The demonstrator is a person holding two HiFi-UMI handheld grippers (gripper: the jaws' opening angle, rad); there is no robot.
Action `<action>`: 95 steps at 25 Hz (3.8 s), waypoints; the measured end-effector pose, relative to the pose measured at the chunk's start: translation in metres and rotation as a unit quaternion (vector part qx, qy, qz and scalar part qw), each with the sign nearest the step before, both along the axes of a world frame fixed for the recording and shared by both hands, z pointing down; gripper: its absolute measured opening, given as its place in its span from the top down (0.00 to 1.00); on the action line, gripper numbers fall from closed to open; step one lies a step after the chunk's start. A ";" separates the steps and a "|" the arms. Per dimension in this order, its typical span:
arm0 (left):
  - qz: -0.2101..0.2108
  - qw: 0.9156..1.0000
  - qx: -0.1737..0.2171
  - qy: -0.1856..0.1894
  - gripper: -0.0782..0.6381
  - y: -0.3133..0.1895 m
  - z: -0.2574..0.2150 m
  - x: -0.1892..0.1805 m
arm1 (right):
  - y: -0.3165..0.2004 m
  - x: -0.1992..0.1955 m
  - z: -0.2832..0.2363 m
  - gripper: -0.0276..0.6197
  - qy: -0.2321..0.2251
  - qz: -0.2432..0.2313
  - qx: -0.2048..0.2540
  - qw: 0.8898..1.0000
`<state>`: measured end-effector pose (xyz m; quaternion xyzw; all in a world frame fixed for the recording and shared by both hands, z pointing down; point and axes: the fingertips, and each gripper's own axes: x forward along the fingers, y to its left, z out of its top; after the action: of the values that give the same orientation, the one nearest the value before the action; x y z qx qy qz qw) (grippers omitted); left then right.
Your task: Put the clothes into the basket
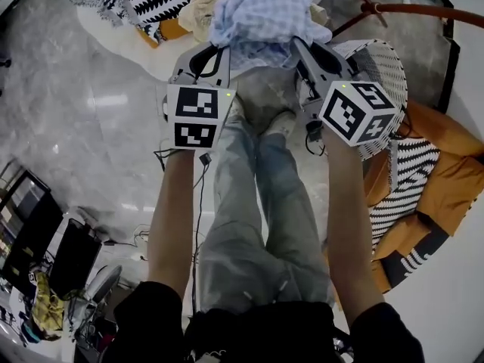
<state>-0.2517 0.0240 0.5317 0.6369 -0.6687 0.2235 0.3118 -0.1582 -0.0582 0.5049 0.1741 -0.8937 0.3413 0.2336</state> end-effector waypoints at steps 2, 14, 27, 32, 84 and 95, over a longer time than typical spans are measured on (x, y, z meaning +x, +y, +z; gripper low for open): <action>-0.004 1.000 0.016 -0.005 0.87 0.004 -0.027 0.011 | 0.002 0.008 -0.033 0.91 -0.023 -0.008 0.023 0.999; 0.013 0.993 0.109 -0.039 0.87 -0.032 -0.199 0.087 | -0.008 0.073 -0.235 0.91 -0.084 -0.062 0.157 0.982; 0.154 0.961 0.231 0.003 0.87 -0.082 -0.363 0.216 | -0.009 0.209 -0.423 0.91 -0.094 0.014 0.322 0.942; 0.208 0.957 0.198 0.040 0.87 -0.092 -0.332 0.275 | -0.017 0.264 -0.409 0.91 -0.075 0.070 0.322 0.941; 0.101 0.984 -0.018 0.148 0.67 -0.060 0.032 0.259 | -0.002 0.295 0.092 0.74 0.217 0.156 0.043 0.963; -0.053 0.994 -0.012 0.093 0.67 -0.015 0.041 0.076 | 0.011 0.128 0.076 0.77 0.183 0.028 0.079 0.980</action>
<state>-0.1753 0.0091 0.5726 0.6147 -0.6669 0.1540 0.3920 -0.0300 -0.0474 0.5807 0.2768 -0.8547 0.2386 0.3686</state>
